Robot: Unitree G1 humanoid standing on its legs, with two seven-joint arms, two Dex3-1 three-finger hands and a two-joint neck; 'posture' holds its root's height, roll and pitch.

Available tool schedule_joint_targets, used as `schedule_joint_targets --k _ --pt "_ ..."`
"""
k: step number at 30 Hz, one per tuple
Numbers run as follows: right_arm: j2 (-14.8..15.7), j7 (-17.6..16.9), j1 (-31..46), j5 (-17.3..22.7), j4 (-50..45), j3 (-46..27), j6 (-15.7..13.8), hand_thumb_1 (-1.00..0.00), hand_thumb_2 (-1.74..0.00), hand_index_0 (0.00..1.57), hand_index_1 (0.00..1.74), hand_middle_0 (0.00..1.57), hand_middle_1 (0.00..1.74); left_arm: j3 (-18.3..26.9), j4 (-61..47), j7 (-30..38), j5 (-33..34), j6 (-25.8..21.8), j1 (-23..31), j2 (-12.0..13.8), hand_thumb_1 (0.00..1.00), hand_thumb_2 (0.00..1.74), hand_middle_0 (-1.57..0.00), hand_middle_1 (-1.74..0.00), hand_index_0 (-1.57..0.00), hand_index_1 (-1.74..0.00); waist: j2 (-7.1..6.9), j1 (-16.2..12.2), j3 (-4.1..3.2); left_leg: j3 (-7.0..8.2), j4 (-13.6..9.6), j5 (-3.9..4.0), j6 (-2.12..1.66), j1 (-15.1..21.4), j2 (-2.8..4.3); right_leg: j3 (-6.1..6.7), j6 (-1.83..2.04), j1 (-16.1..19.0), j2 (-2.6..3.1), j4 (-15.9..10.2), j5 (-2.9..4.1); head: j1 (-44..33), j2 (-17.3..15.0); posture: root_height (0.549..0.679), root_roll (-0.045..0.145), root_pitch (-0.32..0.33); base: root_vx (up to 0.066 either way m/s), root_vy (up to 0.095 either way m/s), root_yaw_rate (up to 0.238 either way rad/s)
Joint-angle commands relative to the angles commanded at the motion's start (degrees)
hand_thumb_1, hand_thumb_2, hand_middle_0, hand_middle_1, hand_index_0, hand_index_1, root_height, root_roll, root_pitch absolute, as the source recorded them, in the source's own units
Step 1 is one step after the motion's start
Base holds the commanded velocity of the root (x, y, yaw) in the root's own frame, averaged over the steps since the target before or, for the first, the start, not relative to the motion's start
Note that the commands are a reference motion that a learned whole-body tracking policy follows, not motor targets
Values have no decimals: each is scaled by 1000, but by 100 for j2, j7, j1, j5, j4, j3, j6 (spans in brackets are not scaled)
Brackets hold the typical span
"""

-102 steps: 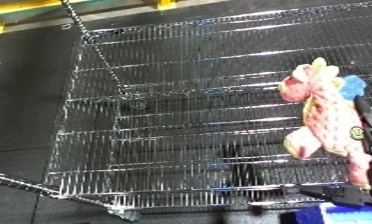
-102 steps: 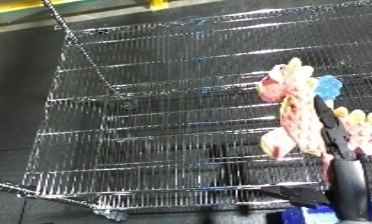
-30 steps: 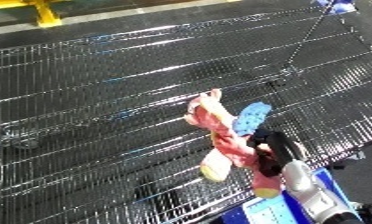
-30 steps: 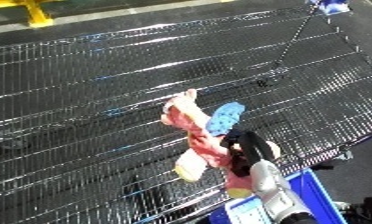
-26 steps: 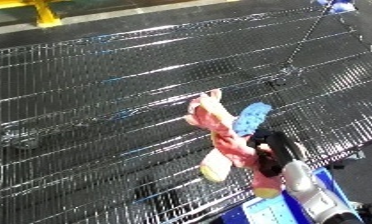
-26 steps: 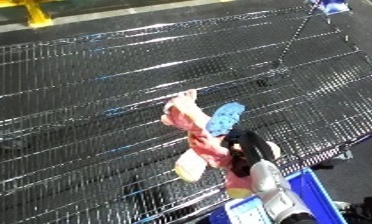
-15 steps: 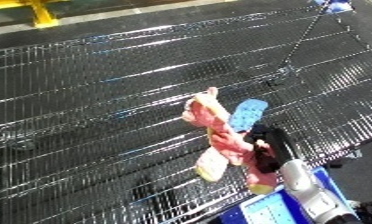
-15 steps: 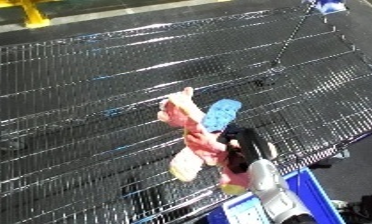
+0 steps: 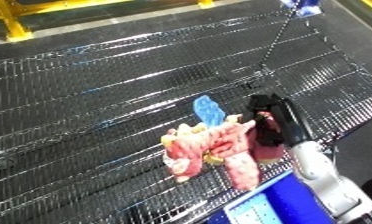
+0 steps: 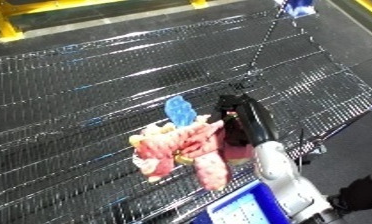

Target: Pick up the object and place it into the box

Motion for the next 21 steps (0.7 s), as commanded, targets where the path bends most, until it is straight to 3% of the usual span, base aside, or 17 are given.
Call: schedule_joint_targets --k 4,9,16,21 --pt "-184 -162 236 -41 -457 -355 -52 -1000 -1740 1570 1740 1570 1740 19 1 28 34 24 -17 -30 1000 1740 -1570 -1740 -1570 -1740 -13 -101 0 39 48 -30 15 40 5 29 3 29 -5 13 1 75 8 653 59 -20 -3 8 -84" --pt "-193 -421 862 -12 -989 -1094 -148 -1000 -1740 1570 1740 1570 1740 32 18 51 87 53 -46 -89 1000 1740 -1570 -1740 -1570 -1740 -19 -246 0 93 65 -58 33 95 20 67 16 70 -1 -17 22 225 -34 653 59 -28 0 10 -62" --pt "6 -767 2241 -180 -1818 -2435 -219 -1000 -1740 1570 1740 1570 1740 88 -25 89 170 97 25 -172 1000 1740 -1570 -1740 -1570 -1740 -15 -472 0 177 59 -96 56 211 46 116 46 133 -1 -66 51 551 -107 652 58 -42 7 18 -85" --pt "274 -989 3406 -469 -2367 -3451 -188 -1000 -1740 1570 1740 1570 1740 101 -116 131 255 151 114 -227 1000 1740 -1570 -1740 -1570 -1740 9 -670 0 235 70 -121 77 274 53 152 69 161 -9 -94 64 939 -477 651 58 -51 0 26 -90"
